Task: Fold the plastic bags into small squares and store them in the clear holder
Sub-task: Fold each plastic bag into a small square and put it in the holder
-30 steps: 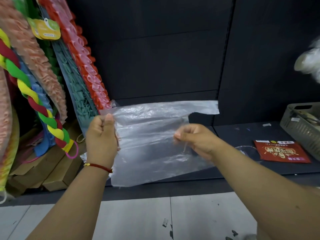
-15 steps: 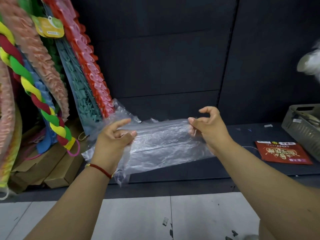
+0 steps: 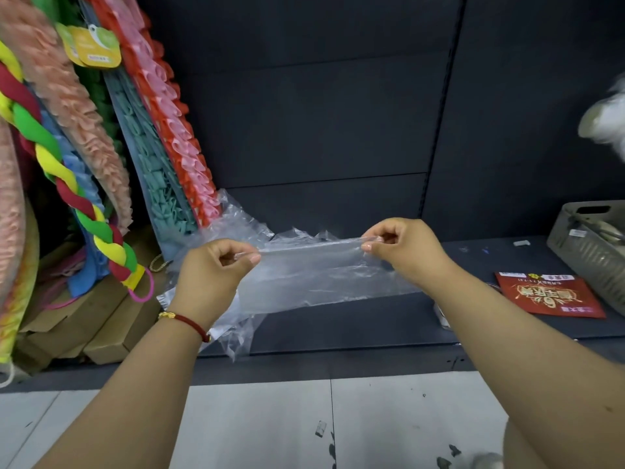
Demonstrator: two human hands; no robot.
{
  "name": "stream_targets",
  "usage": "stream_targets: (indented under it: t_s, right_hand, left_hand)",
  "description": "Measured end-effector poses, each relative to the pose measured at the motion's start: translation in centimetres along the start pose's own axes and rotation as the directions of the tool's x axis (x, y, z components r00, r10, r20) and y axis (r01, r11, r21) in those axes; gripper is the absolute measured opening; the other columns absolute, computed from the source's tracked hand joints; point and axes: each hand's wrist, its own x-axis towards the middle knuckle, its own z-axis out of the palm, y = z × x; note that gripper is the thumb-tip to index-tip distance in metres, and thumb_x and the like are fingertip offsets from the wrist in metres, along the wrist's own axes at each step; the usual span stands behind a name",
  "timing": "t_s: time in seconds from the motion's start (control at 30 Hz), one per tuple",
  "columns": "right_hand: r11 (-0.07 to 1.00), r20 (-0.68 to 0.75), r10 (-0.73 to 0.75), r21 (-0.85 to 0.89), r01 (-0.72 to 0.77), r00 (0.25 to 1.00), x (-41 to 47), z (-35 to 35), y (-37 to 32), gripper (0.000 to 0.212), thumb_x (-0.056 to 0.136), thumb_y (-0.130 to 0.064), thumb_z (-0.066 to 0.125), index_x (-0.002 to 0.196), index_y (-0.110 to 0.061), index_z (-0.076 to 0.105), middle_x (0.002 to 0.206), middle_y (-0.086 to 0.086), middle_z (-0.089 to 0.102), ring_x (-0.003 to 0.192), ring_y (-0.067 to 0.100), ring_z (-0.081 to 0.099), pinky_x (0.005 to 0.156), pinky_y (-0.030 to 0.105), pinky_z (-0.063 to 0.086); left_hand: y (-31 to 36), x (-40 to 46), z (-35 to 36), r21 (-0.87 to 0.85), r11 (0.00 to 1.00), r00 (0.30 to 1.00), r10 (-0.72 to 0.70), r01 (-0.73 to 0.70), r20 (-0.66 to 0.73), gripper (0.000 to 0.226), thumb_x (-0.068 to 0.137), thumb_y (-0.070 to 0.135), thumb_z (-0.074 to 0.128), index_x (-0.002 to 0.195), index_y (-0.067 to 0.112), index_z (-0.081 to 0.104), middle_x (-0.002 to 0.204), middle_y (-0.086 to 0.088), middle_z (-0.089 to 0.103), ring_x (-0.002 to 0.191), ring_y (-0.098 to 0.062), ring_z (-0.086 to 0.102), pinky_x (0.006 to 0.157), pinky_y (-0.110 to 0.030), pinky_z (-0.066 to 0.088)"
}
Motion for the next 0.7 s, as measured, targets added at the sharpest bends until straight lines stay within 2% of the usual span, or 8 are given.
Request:
stream_targets:
  t_s: [0.1, 0.23, 0.33, 0.47, 0.5, 0.6, 0.63, 0.7]
  right_hand:
    - [0.998, -0.033, -0.051, -0.042, 0.050, 0.998, 0.1, 0.0, 0.0, 0.012, 0.087, -0.019, 0.072, 0.077, -0.022, 0.067, 0.098, -0.006, 0.055, 0.080, 0.008, 0.055, 0.066, 0.009, 0.044]
    - [0.990, 0.022, -0.007, 0.141, 0.004, 1.000, -0.1, 0.2, -0.2, 0.014, 0.095, -0.026, 0.060, 0.086, -0.015, 0.063, 0.104, -0.005, 0.059, 0.089, 0.013, 0.057, 0.082, 0.025, 0.047]
    - [0.995, 0.003, -0.028, 0.092, 0.028, 1.000, -0.6, 0.8, -0.6, 0.019, 0.101, -0.032, 0.045, 0.093, -0.017, 0.053, 0.093, -0.005, 0.063, 0.083, 0.014, 0.054, 0.075, 0.025, 0.044]
    - [0.991, -0.094, -0.133, -0.021, 0.132, 0.987, -1.2, 1.5, -1.0, 0.016, 0.104, -0.029, 0.037, 0.099, -0.015, 0.043, 0.085, -0.006, 0.061, 0.079, 0.010, 0.057, 0.063, 0.009, 0.040]
    - [0.988, -0.105, -0.153, -0.037, 0.150, 0.983, -1.2, 1.7, -1.0, 0.015, 0.104, -0.030, 0.036, 0.100, -0.016, 0.041, 0.084, -0.005, 0.061, 0.078, 0.011, 0.057, 0.064, 0.013, 0.043]
    - [0.982, -0.112, -0.177, -0.086, 0.168, 0.978, -1.3, 1.7, -0.8, 0.016, 0.103, -0.033, 0.037, 0.100, -0.018, 0.040, 0.088, 0.010, 0.063, 0.077, 0.026, 0.059, 0.069, 0.043, 0.050]
    - [0.982, -0.114, -0.178, -0.080, 0.169, 0.978, -1.3, 1.7, -0.8, 0.017, 0.103, -0.033, 0.039, 0.099, -0.017, 0.041, 0.085, 0.012, 0.063, 0.071, 0.026, 0.057, 0.065, 0.040, 0.050]
    - [0.986, -0.131, -0.165, -0.004, 0.166, 0.978, -1.2, 1.6, -0.9, 0.015, 0.101, -0.030, 0.046, 0.099, -0.015, 0.043, 0.068, 0.007, 0.054, 0.057, 0.011, 0.048, 0.051, 0.021, 0.045]
  left_hand:
    - [-0.2, 0.3, 0.0, -0.047, 0.999, 1.000, -0.020, 0.019, -0.020, 0.013, 0.089, 0.018, 0.069, 0.077, 0.022, 0.067, 0.088, 0.002, 0.058, 0.076, -0.010, 0.051, 0.070, -0.020, 0.042]
    - [0.1, 0.1, 0.5, -0.278, 0.959, 0.998, -0.062, 0.054, -0.019, 0.012, 0.095, 0.016, 0.060, 0.083, 0.015, 0.059, 0.081, 0.000, 0.058, 0.076, -0.013, 0.050, 0.075, -0.025, 0.043]
    - [0.3, -0.4, 1.3, -0.219, 0.972, 0.991, 0.058, -0.083, -0.119, 0.016, 0.099, 0.016, 0.053, 0.083, 0.020, 0.051, 0.072, 0.000, 0.057, 0.062, -0.007, 0.049, 0.062, -0.019, 0.044]
    - [0.3, -0.7, 1.9, -0.111, 0.970, 0.959, 0.187, -0.214, -0.214, 0.017, 0.099, 0.027, 0.051, 0.084, 0.031, 0.045, 0.066, -0.006, 0.050, 0.055, -0.020, 0.045, 0.051, -0.037, 0.043]
    - [0.3, -0.6, 1.9, -0.108, 0.969, 0.955, 0.193, -0.221, -0.226, 0.016, 0.098, 0.031, 0.052, 0.084, 0.032, 0.045, 0.066, -0.008, 0.049, 0.055, -0.023, 0.044, 0.051, -0.040, 0.044]
    - [0.2, -0.3, 1.8, -0.102, 0.975, 0.955, 0.169, -0.198, -0.242, 0.014, 0.093, 0.039, 0.053, 0.081, 0.036, 0.046, 0.068, -0.010, 0.049, 0.057, -0.026, 0.045, 0.053, -0.042, 0.043]
    - [0.2, -0.1, 1.7, -0.102, 0.979, 0.956, 0.147, -0.178, -0.253, 0.015, 0.094, 0.035, 0.054, 0.082, 0.035, 0.046, 0.068, -0.008, 0.049, 0.057, -0.024, 0.046, 0.054, -0.041, 0.042]
    - [0.2, 0.0, 1.8, -0.158, 0.980, 0.956, 0.071, -0.120, -0.284, 0.013, 0.098, 0.027, 0.055, 0.087, 0.030, 0.049, 0.066, -0.004, 0.050, 0.052, -0.014, 0.047, 0.053, -0.033, 0.040]
